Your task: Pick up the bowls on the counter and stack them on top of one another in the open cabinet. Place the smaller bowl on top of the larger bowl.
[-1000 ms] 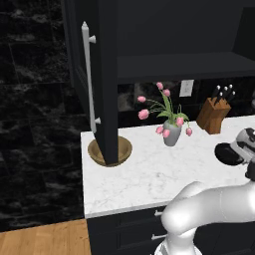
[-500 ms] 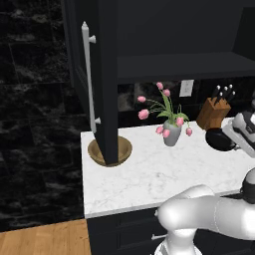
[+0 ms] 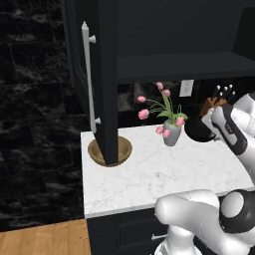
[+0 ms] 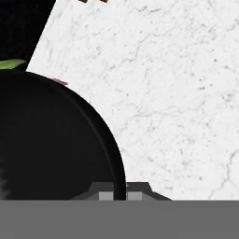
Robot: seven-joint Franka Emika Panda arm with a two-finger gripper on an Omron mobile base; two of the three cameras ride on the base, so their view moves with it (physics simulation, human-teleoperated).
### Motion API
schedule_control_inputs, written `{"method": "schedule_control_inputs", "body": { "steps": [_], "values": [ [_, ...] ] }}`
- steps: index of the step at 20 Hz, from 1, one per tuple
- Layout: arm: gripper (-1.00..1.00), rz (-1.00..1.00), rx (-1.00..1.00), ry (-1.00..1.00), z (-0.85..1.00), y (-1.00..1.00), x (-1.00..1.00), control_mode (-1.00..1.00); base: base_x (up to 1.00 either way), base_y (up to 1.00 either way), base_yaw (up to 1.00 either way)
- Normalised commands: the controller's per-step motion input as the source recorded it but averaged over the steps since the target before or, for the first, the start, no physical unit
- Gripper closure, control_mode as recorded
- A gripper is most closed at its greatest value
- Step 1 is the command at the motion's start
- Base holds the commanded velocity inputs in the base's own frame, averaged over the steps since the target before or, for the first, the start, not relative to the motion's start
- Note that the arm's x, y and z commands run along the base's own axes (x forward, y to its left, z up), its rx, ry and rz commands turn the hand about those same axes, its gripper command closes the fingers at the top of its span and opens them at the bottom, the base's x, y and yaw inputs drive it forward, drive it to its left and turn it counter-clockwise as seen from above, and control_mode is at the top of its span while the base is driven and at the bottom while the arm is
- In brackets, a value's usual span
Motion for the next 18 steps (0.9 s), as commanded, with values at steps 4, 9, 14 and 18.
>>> {"method": "schedule_control_inputs", "body": {
  "steps": [4, 9, 14, 18],
  "values": [
    [1.00, 0.11, 0.00, -0.01, 0.66, 1.00, 0.00, -1.00, 0.00, 0.00, 0.00],
    [1.00, 0.22, 0.03, 0.00, 0.27, 1.00, 0.00, -1.00, 0.00, 0.00, 0.00],
    [1.00, 0.23, 0.00, 0.08, 0.00, 1.00, 0.09, -1.00, 0.00, 0.00, 0.00],
    [1.00, 0.17, 0.00, 0.16, -0.24, 1.00, 0.46, -1.00, 0.00, 0.00, 0.00]
  ]
}}
